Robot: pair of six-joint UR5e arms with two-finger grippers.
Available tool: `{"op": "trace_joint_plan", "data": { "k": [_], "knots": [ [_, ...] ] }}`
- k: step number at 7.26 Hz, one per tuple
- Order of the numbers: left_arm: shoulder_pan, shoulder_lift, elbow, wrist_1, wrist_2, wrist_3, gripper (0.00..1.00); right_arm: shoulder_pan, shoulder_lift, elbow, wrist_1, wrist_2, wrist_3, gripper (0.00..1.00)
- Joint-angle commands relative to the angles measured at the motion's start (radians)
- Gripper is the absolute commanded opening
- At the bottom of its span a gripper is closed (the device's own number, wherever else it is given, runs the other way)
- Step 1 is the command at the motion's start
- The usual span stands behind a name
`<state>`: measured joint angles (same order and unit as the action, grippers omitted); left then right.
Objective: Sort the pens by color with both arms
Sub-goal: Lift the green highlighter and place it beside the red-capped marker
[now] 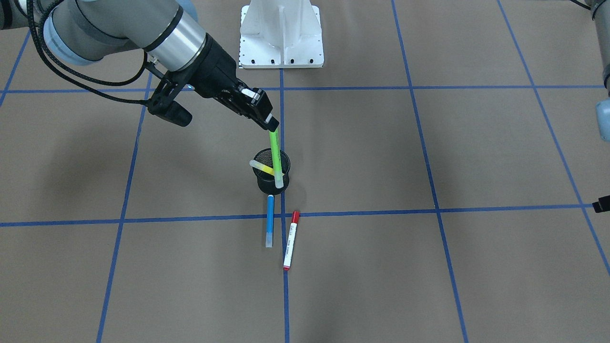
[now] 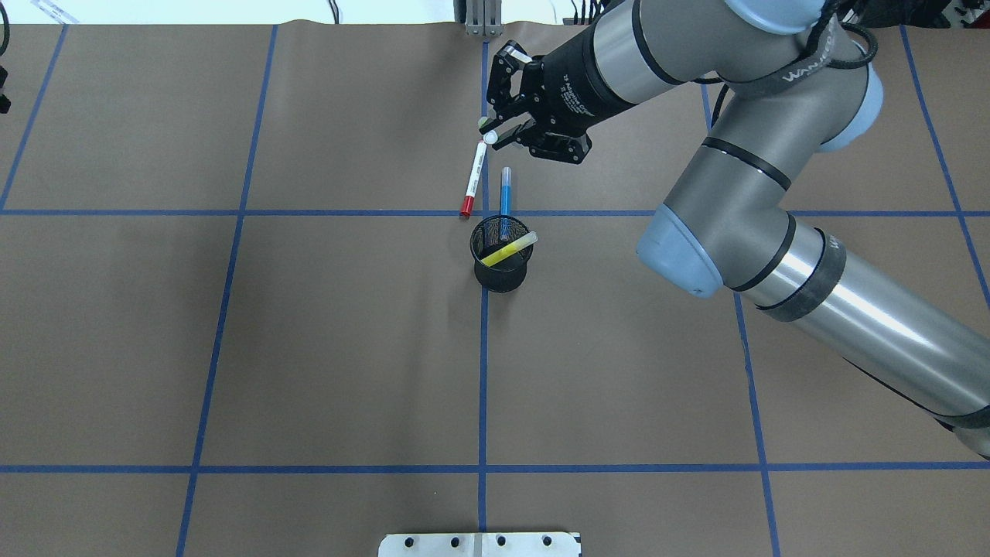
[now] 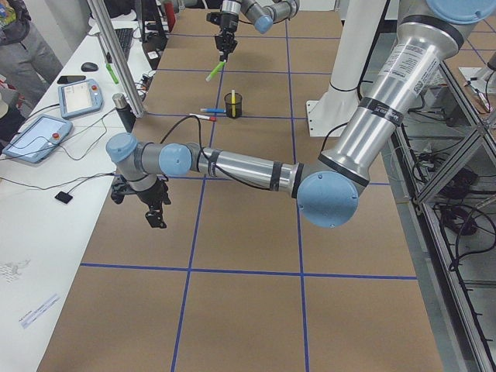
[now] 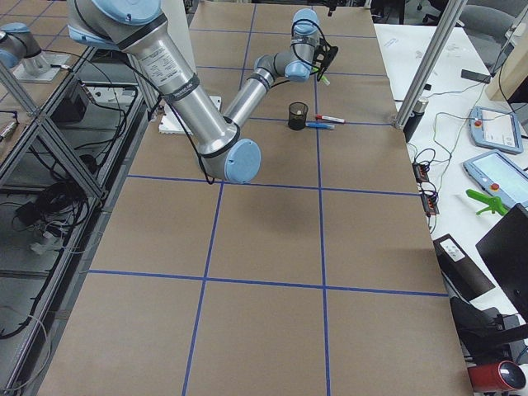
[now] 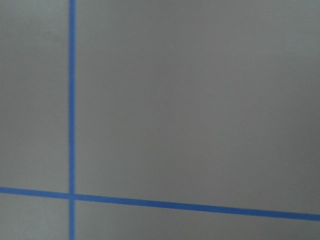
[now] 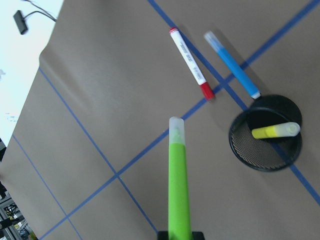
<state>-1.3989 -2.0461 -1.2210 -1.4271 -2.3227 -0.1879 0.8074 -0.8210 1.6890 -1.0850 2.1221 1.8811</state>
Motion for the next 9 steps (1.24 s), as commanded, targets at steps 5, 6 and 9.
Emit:
{"op": "trace_joint_plan", "data": {
  "k": [5, 6, 9],
  "knots": [
    [-0.042, 0.023, 0.017, -0.010, -0.103, 0.022, 0.99, -0.135, 0.174, -0.466, 0.282, -0.413, -0.338, 0.15],
    [-0.040, 0.021, 0.020, -0.010, -0.103, 0.022, 0.99, -0.154, 0.172, -0.468, 0.284, -0.419, -0.342, 0.16],
    [-0.037, 0.018, 0.023, -0.009, -0.103, 0.018, 0.99, -0.218, 0.138, -0.457, 0.284, -0.499, -0.344, 0.29]
  ]
}}
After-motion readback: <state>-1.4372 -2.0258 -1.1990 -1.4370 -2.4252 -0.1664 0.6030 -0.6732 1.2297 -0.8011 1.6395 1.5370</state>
